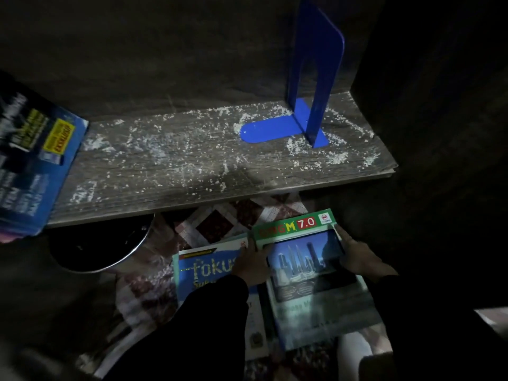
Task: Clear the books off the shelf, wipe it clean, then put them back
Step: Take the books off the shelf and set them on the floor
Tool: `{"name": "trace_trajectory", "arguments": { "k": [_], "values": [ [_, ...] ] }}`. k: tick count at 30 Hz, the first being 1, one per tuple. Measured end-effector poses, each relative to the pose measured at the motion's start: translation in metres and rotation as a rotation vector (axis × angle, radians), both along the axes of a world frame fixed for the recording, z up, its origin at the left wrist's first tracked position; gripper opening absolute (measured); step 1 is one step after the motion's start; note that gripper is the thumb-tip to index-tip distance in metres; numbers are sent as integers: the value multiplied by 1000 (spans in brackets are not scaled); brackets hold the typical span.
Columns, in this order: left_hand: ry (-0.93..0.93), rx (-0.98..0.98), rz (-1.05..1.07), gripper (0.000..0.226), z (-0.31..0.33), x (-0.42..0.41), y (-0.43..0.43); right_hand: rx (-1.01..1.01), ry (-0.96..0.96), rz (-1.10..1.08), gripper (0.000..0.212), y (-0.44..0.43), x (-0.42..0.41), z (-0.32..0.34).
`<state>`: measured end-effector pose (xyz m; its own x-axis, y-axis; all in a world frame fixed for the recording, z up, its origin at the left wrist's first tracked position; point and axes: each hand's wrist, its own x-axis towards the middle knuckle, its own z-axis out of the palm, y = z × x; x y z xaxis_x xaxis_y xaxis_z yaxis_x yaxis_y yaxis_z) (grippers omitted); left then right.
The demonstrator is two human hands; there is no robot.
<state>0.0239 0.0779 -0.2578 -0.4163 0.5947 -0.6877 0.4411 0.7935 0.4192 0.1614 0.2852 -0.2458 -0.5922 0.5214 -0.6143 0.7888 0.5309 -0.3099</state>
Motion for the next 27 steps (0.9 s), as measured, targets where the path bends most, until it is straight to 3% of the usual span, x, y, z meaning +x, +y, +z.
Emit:
{"name": "trace_trajectory", "arguments": {
  "k": [2, 5, 9, 14, 17, 20, 23, 27],
  "values": [
    [-33, 12, 42, 62, 15, -1, -8, 27, 16, 39, 82, 1, -3, 18],
    [-102, 88, 91, 30, 44, -4, -30, 30, -27, 163, 60, -6, -14, 58],
    [-34, 175, 97, 42, 98, -16, -82, -131, -59, 391, 26, -48, -38, 117],
    [251, 380, 177, 34, 171, -32, -167, -249, 27, 686, 45, -137, -96, 168],
    [472, 557, 409, 27, 220, -56, -211, -337, 258, 695, 36, -211, -142, 211],
    [846, 717, 564, 34, 278, -75, -242, -389, 600, 622, 25, -277, -183, 250],
    [1192, 761, 711, 37, 327, -87, -268, -367, 802, 578, 43, -323, -211, 280],
    [1208, 660, 900, 62, 362, -99, -287, -310, 846, 596, 75, -360, -233, 307]
  ]
}}
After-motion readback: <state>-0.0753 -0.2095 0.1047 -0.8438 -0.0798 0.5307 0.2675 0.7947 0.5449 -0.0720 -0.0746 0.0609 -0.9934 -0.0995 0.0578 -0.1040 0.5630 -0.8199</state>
